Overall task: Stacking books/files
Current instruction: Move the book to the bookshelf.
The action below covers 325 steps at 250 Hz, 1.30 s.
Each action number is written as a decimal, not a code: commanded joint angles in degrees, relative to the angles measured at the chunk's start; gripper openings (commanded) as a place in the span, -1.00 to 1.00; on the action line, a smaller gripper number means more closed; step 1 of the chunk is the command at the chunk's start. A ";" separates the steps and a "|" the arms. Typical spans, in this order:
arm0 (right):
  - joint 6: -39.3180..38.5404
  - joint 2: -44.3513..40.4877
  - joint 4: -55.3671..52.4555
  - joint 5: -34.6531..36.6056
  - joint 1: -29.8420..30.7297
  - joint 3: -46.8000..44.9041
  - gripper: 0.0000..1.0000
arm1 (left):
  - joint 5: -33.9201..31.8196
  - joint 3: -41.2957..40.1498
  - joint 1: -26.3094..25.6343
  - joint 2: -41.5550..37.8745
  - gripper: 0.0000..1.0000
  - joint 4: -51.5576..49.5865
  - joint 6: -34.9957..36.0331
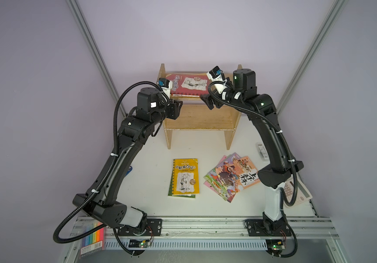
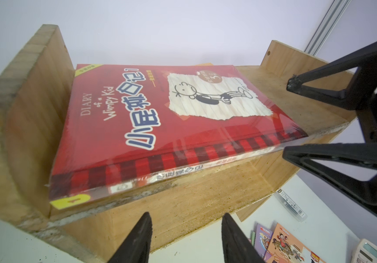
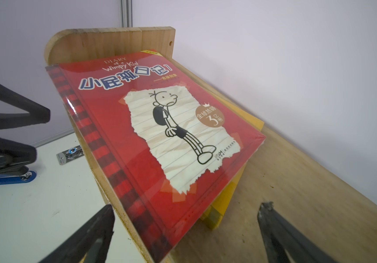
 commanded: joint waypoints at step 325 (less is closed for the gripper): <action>17.94 -2.13 5.49 1.46 -1.61 0.07 0.50 | -0.65 -6.53 3.64 -6.44 0.04 8.52 -7.41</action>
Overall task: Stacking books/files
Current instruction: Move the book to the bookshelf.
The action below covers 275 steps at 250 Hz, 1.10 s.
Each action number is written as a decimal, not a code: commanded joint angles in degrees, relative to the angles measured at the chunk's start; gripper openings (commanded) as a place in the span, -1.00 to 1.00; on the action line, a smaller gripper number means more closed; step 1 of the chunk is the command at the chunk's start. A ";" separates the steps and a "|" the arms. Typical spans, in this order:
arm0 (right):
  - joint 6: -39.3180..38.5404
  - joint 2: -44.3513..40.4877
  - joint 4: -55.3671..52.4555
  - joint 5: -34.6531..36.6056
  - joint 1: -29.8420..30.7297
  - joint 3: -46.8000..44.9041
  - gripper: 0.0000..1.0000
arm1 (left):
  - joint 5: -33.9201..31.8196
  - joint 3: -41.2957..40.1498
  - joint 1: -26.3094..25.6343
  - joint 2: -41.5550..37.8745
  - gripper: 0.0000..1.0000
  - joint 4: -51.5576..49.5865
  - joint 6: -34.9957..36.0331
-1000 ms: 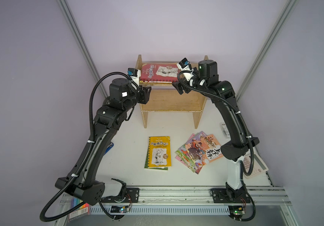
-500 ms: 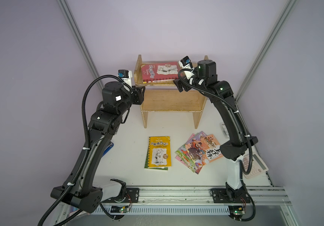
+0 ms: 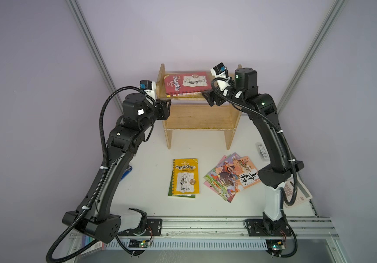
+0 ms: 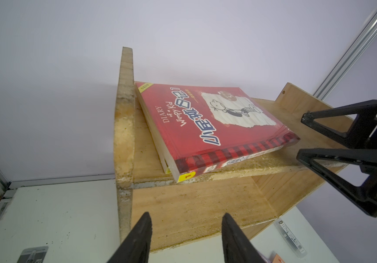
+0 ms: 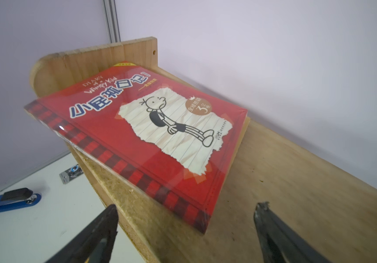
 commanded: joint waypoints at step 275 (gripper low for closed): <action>16.19 3.00 -1.38 -3.40 -3.47 0.15 -1.00 | -2.09 7.06 -4.22 8.87 0.02 1.52 2.49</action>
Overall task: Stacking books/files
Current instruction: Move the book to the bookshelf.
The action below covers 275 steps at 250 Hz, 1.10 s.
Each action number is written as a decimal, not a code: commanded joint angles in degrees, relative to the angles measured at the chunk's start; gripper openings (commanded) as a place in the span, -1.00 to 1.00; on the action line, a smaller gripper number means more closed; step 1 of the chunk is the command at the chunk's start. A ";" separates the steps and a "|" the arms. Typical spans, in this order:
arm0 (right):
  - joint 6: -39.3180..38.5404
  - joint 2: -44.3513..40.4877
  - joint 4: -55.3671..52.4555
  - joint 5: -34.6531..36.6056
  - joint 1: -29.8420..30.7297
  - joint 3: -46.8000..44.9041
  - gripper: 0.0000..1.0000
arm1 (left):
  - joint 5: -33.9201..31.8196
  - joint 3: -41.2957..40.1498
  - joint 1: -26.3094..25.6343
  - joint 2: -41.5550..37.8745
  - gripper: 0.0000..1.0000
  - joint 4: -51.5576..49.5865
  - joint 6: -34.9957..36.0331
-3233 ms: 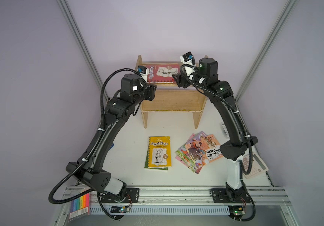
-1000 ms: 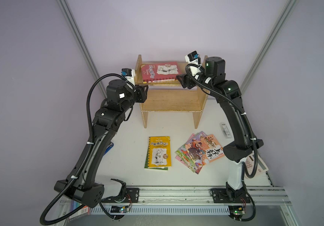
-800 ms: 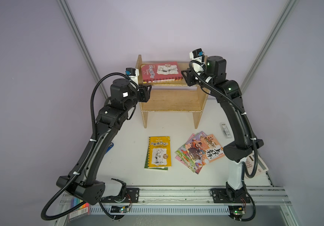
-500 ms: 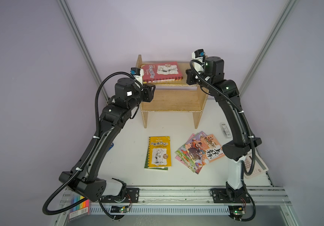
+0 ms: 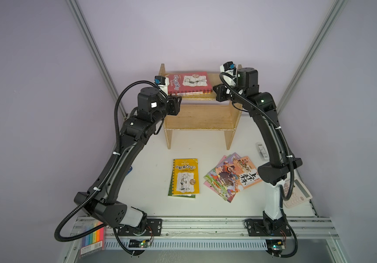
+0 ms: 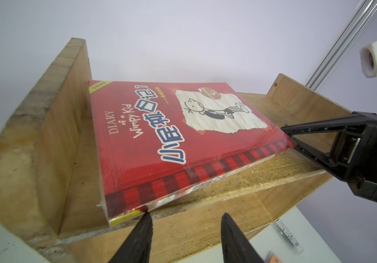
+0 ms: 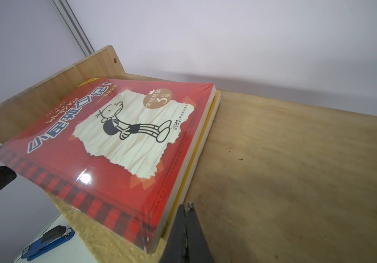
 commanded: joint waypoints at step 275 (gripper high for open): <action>-1.25 0.77 -2.08 -12.86 0.14 0.09 -1.00 | -5.60 -7.98 7.33 -12.85 0.07 5.44 -4.68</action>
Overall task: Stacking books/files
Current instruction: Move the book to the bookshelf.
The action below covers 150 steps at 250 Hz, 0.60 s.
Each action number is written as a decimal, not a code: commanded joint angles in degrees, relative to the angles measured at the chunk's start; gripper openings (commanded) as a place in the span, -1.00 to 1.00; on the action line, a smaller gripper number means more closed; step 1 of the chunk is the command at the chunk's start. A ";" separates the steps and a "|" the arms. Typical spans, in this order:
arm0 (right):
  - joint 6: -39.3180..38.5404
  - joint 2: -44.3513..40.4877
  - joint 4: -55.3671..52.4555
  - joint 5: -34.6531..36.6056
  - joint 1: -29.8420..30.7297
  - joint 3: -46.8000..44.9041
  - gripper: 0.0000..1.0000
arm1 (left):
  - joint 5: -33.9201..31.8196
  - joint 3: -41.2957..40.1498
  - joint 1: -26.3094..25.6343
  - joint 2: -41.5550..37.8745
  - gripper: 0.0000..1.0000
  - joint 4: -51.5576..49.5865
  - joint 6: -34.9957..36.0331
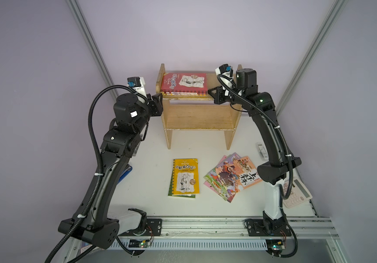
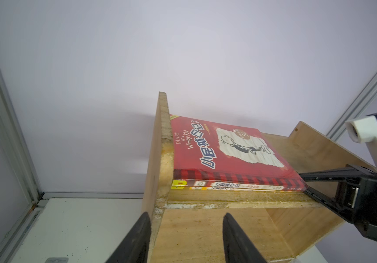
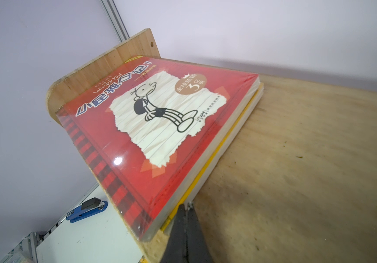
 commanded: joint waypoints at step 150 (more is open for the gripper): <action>-2.53 -0.81 -4.05 -4.84 0.24 0.11 -1.00 | 2.29 -1.32 1.08 0.58 0.06 2.82 -2.95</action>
